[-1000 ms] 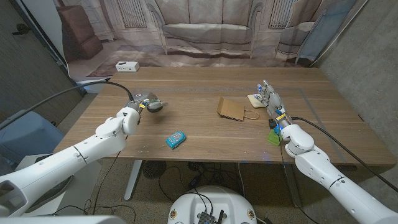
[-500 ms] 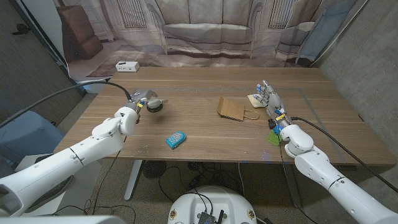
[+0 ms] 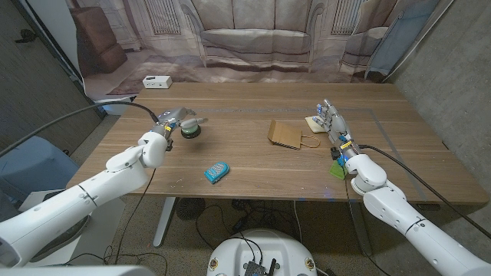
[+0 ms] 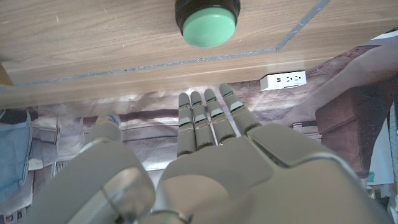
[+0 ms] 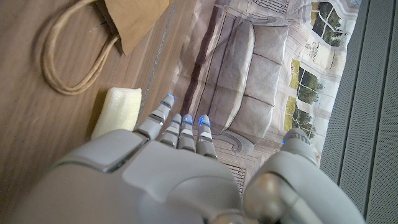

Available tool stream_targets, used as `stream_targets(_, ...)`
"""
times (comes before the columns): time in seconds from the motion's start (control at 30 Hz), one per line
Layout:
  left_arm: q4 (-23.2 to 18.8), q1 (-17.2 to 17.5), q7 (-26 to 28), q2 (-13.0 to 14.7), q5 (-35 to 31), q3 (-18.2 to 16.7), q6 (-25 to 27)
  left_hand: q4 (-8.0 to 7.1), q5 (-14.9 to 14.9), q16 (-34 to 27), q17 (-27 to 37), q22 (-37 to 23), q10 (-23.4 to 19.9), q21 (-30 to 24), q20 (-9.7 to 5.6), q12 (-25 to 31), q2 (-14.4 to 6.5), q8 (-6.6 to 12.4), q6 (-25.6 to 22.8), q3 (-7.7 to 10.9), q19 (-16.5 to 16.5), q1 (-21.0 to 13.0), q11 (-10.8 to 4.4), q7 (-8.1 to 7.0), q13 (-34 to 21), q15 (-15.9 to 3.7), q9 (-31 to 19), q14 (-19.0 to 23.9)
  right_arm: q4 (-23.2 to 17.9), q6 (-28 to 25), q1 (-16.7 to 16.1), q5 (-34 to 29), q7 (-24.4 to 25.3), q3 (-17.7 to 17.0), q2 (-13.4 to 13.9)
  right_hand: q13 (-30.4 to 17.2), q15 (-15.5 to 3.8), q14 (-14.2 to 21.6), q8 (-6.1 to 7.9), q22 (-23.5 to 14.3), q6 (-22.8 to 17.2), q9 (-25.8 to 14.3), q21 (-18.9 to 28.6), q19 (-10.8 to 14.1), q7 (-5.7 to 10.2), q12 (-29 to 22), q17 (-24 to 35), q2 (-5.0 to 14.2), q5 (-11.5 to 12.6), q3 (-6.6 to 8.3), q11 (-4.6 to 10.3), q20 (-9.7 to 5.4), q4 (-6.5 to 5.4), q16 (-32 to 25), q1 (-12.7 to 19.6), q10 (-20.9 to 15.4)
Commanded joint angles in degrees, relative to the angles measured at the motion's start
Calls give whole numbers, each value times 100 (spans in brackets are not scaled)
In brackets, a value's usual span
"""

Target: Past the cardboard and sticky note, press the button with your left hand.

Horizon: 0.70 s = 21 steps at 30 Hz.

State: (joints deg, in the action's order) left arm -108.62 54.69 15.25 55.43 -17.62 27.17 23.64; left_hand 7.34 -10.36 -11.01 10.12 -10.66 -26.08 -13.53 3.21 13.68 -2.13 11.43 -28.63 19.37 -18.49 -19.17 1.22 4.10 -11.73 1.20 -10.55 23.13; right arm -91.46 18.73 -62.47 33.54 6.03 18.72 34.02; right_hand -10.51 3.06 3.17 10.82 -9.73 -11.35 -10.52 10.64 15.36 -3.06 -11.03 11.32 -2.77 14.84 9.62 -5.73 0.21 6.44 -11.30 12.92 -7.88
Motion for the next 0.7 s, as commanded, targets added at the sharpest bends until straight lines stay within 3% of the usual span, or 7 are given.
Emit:
stream_targets(0.03,-96,421,531,-63,476,-474,-642,8,6,10,12,-5,3,21,28,-25,-47,-25,28,51,-23,-1,29,4,0,15,-7,-28,-14,50,-37,24,-4,-37,10,-22,-9,47,26,-11,-61,-10,46,38,4,-30,23,64,11,3,9,7,12,-44,3,-66)
stream_targets(0.23,-91,511,649,-132,600,-587,-830,9,6,28,12,-4,43,44,31,-49,-57,-46,80,57,17,-6,38,5,-1,33,-8,-73,36,90,-15,28,-54,-34,3,-22,-7,50,23,-11,-56,-10,46,42,9,-29,23,61,11,-2,11,7,13,-43,2,-68)
stream_targets(0.43,107,584,722,-310,988,-740,-1429,11,9,66,13,-3,195,95,42,-121,-63,-106,282,59,105,-7,91,29,-4,75,-9,-211,49,111,-22,41,-68,-50,9,-23,-8,51,22,-11,-53,-10,47,46,13,-28,23,61,12,-5,8,6,13,-43,0,-71)
stream_targets(0.7,220,614,538,-441,1424,-844,-1837,-6,13,111,18,2,600,223,56,-250,-24,-165,839,18,415,50,217,103,-9,172,-7,-598,39,127,-45,75,-72,-76,11,-23,-8,50,23,-11,-57,-10,47,48,14,-26,23,64,13,-7,7,9,14,-40,2,-71)
